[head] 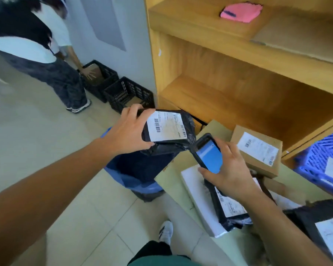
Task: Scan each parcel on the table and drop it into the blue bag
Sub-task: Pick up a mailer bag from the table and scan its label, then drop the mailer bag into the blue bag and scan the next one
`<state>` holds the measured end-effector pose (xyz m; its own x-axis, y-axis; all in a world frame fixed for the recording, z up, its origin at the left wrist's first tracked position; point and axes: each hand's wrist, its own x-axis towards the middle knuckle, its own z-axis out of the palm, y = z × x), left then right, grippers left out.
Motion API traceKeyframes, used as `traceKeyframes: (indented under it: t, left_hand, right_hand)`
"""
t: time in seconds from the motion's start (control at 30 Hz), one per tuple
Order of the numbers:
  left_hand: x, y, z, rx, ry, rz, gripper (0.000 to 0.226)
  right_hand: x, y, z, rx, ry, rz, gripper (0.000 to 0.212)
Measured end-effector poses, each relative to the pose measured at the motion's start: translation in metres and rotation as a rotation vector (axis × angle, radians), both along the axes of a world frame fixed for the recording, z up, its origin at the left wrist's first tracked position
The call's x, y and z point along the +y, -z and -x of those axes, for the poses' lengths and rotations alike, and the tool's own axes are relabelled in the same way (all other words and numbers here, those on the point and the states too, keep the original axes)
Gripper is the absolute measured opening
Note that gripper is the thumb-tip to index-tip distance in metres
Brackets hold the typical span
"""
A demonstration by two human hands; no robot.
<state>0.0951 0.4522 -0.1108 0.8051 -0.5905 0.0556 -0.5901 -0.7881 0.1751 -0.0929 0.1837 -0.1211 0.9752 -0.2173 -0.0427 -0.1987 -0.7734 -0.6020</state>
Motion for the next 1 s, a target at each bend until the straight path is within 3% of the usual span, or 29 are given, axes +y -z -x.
traceKeyframes:
  t: [0.2,0.4,0.57,0.77,1.0]
  left_hand:
    - [0.052,0.050,-0.035,0.090,-0.215,0.031,0.107]
    - [0.076,0.107,-0.067,0.174,-0.064,-0.153,0.107]
    - [0.088,0.143,-0.082,0.194,0.011,-0.192,0.109]
    - [0.095,0.181,-0.087,0.235,-0.023,-0.223,0.122]
    - [0.121,0.210,-0.084,0.316,-0.098,-0.229,0.120]
  right_hand:
    - [0.032,0.005,-0.047,0.056,-0.008,0.043,0.095]
    - [0.049,0.014,-0.074,0.135,0.024,0.050,0.095]
    - [0.066,0.040,-0.089,0.227,0.032,0.029,0.094]
    - [0.091,0.082,-0.110,0.304,-0.017,0.004,0.091]
    - [0.118,0.137,-0.147,0.398,-0.068,-0.012,0.096]
